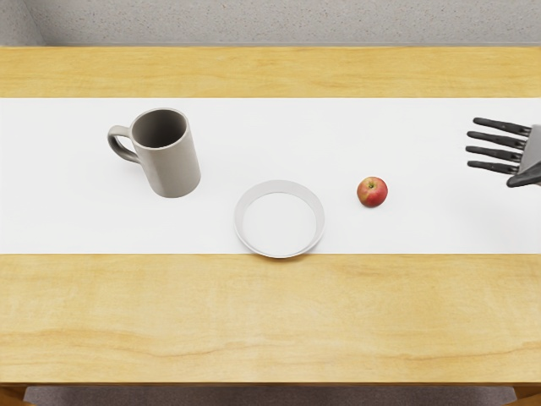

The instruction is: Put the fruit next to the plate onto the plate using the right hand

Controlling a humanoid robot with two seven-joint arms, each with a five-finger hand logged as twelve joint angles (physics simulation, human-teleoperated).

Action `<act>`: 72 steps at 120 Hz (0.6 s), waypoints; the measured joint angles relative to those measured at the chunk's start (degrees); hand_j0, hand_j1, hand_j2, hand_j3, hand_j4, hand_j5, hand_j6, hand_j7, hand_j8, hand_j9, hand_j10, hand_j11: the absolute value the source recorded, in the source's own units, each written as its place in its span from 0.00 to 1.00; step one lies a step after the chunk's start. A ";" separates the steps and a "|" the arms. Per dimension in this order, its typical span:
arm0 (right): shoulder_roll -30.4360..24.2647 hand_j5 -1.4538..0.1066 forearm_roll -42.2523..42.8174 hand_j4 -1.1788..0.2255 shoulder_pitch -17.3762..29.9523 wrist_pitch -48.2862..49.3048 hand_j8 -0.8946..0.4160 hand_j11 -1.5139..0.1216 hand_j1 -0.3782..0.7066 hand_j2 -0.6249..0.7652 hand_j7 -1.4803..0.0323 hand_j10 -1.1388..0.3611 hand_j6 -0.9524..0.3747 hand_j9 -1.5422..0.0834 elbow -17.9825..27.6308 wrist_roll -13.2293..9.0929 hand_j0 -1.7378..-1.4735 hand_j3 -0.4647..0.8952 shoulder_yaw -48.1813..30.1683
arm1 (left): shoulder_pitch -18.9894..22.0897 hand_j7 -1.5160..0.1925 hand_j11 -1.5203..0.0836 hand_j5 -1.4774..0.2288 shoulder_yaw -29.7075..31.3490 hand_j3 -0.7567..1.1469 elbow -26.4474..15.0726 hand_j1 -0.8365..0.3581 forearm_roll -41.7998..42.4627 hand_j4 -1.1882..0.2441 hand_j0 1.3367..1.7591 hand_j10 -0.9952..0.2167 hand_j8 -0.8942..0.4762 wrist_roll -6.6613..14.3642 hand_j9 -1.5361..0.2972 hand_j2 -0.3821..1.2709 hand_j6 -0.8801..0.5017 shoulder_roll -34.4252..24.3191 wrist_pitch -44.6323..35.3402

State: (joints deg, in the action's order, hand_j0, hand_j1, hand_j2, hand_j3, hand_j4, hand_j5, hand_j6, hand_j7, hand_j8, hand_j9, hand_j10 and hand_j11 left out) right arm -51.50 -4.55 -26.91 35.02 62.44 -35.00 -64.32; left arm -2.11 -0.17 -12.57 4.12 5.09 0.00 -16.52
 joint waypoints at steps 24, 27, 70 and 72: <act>1.92 0.92 0.17 0.83 -2.32 0.01 0.67 0.91 0.05 0.45 0.96 0.75 0.71 0.93 1.35 0.00 0.30 0.34 1.16 | 0.00 0.89 0.95 0.87 0.01 0.40 0.00 0.99 -0.01 0.83 0.76 0.82 0.65 0.00 0.84 0.23 0.64 0.00 0.00; 2.41 0.92 0.55 0.83 -4.15 0.02 0.67 0.91 0.05 0.45 0.96 0.75 0.71 0.93 1.58 0.00 0.30 0.34 2.91 | 0.00 0.89 0.95 0.87 0.02 0.40 0.00 0.99 -0.01 0.83 0.76 0.82 0.65 0.00 0.84 0.23 0.64 0.00 0.00; 12.83 0.91 47.62 0.82 -18.53 -13.67 0.67 0.91 0.05 0.45 0.96 0.74 0.70 0.93 20.33 0.00 0.30 0.34 15.41 | 0.00 0.89 0.95 0.87 0.01 0.40 0.00 0.99 0.01 0.83 0.76 0.82 0.65 0.00 0.84 0.23 0.64 0.00 0.00; 13.02 0.91 50.13 0.82 -18.88 -15.43 0.67 0.91 0.05 0.45 0.96 0.74 0.70 0.93 21.00 0.00 0.30 0.34 16.23 | 0.00 0.89 0.95 0.87 0.01 0.40 0.00 0.99 0.01 0.83 0.76 0.82 0.65 0.00 0.84 0.23 0.64 0.00 0.00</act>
State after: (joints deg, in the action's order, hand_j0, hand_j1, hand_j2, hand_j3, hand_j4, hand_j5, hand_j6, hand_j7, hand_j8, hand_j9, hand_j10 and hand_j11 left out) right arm -38.48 45.58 -45.79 19.59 83.44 -35.00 -48.10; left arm -2.11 -0.16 -12.57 4.13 5.10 0.00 -16.52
